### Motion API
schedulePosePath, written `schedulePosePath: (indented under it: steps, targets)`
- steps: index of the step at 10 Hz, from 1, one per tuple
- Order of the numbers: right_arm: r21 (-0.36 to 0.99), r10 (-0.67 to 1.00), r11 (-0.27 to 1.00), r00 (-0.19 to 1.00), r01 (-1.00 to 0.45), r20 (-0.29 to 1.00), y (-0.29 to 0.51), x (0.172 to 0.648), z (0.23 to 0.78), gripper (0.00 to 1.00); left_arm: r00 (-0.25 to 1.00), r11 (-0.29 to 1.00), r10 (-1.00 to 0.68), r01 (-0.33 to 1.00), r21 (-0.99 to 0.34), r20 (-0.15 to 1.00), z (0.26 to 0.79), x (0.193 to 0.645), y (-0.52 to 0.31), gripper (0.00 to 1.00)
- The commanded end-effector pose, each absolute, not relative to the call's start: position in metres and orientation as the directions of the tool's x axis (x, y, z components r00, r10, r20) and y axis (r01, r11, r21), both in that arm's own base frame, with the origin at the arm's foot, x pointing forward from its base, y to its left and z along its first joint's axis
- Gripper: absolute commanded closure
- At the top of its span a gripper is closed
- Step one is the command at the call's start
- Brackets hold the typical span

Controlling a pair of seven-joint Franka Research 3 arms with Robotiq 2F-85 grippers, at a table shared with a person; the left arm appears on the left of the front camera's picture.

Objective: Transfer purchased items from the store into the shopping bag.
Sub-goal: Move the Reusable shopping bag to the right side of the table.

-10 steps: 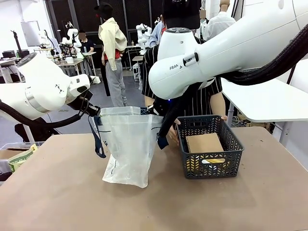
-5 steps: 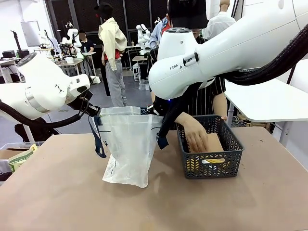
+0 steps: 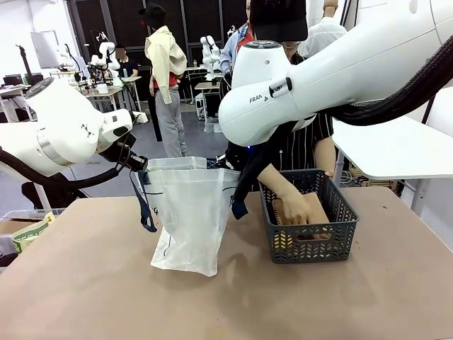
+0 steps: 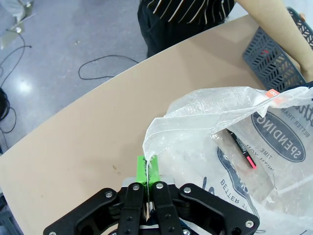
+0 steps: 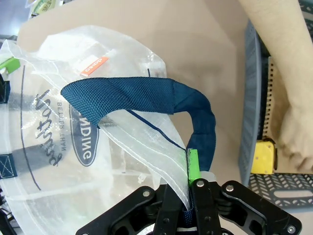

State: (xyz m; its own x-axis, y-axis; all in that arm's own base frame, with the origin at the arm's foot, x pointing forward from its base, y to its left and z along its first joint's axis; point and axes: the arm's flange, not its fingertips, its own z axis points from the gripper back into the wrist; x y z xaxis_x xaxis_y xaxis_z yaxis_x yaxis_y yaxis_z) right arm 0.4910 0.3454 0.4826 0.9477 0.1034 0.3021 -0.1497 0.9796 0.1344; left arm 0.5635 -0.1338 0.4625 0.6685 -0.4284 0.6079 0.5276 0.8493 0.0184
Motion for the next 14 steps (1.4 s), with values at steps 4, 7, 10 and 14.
schedulePosePath:
  steps: [4, 7, 10, 14]
  targets:
    - [0.152, 0.099, 0.977, 0.95, -0.149, 0.296, 0.342, 0.4879, 0.4799, 1.0, 0.671, 0.854, -0.422, 0.52, 0.018, 0.609, 0.4653, 0.5611, -0.132, 1.0]
    - [0.152, 0.099, 0.977, 0.95, -0.149, 0.296, 0.342, 0.4879, 0.4799, 1.0, 0.671, 0.854, -0.422, 0.52, 0.018, 0.609, 0.4653, 0.5611, -0.132, 1.0]
    - [0.152, 0.099, 0.977, 0.95, -0.149, 0.296, 0.342, 0.4879, 0.4799, 1.0, 0.671, 0.854, -0.422, 0.52, 0.018, 0.609, 0.4653, 0.5611, -0.132, 1.0]
    - [0.152, 0.099, 0.977, 0.95, -0.149, 0.296, 0.342, 0.4879, 0.4799, 1.0, 0.671, 0.854, -0.422, 0.52, 0.018, 0.609, 0.4653, 0.5611, -0.132, 1.0]
